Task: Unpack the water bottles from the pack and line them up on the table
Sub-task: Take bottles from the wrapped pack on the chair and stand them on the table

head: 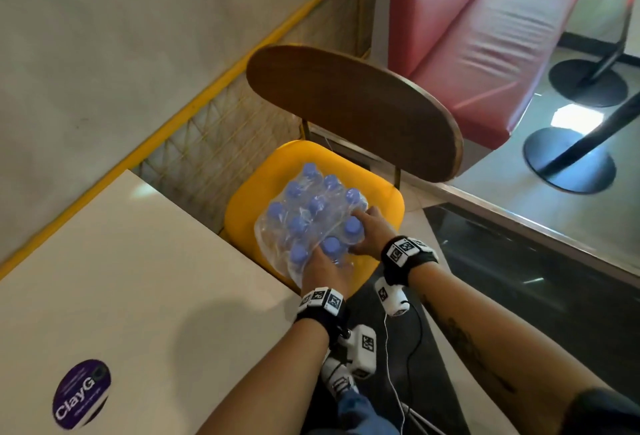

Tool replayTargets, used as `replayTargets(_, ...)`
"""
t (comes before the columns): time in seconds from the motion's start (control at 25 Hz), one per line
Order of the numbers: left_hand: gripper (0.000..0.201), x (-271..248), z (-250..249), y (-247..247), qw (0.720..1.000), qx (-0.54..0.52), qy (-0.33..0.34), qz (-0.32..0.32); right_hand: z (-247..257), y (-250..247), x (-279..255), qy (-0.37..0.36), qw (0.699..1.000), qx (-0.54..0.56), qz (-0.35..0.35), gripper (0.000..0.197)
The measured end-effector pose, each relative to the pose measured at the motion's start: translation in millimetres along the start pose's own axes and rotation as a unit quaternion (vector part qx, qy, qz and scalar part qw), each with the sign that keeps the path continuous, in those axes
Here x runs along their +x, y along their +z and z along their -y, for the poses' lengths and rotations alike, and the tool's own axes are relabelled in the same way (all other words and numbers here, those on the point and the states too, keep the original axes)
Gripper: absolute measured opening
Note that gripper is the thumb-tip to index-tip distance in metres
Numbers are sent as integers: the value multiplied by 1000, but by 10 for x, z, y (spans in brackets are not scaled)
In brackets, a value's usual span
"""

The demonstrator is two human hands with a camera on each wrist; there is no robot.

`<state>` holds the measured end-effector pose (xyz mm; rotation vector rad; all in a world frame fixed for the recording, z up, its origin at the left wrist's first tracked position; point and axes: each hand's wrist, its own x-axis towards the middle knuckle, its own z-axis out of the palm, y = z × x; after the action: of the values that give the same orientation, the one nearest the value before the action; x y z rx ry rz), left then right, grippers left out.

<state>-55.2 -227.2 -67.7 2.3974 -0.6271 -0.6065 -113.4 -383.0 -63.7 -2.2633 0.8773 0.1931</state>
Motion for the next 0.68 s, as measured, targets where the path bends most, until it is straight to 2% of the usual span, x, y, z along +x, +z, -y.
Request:
replayTargets(0.2,70,-69,-108,-84,997,38,-41,46,-42,-58,-241,-47,998,44,-23,72)
replayTargets(0.4,74,-593,9,-500,986,-35,57,151,-33,-161,-758,-63,998,5,-27,73)
replayTargets(0.48,77,-910,202,-870,982,-42,58,177,114,-102,-1067,-92,995,11,-27,70)
replayTargets(0.56,70,-1179,560,-1249,986,-25,36,161,316,67,-1341,-119,993,-6,-2,68)
replayTargets(0.68,60,-1590,1481,-1796,996,-22,-21,84,862,477,-1603,-178,982,-37,55,62)
